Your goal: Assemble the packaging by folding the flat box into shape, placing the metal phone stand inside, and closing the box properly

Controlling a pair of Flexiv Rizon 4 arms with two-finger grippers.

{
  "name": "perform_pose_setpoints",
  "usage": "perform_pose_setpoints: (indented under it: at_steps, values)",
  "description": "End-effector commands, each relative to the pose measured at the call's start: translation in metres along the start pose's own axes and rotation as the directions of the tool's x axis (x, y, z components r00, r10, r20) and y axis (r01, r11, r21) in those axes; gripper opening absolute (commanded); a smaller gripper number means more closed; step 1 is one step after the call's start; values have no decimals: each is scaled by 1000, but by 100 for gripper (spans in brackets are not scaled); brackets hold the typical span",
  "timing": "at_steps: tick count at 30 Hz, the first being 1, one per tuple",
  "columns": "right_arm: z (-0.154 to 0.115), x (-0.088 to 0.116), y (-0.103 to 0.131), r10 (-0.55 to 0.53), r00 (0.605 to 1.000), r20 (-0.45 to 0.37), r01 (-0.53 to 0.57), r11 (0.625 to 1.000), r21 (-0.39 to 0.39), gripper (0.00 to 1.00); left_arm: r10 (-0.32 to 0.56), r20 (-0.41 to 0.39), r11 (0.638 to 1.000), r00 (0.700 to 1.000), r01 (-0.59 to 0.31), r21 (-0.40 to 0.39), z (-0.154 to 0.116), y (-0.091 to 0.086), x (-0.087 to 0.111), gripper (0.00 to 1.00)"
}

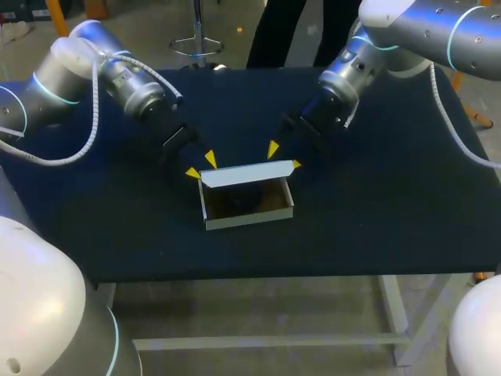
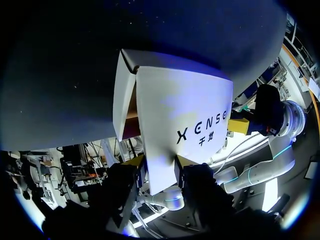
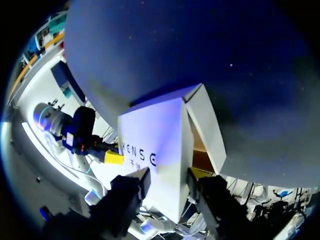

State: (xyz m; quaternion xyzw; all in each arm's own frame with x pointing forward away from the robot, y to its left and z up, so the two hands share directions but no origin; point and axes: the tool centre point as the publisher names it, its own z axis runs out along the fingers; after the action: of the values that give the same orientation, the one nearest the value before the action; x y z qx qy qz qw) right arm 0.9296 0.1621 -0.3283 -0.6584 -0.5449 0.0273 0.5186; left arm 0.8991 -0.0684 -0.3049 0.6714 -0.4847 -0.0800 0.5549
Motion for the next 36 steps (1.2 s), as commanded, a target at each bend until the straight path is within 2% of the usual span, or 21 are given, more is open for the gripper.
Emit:
perform_pose_setpoints:
  at_steps: [1, 36]
  values:
    - [0, 3, 3, -1, 1000, 3, 1, 1000, 6, 52, -1, 7, 1000, 1000, 1, -10, -1, -4, 2, 39]
    - [2, 4, 2, 6, 1000, -6, -7, 1000, -8, 52, 3, -9, 1000, 1000, -3, -13, -5, -5, 1, 38]
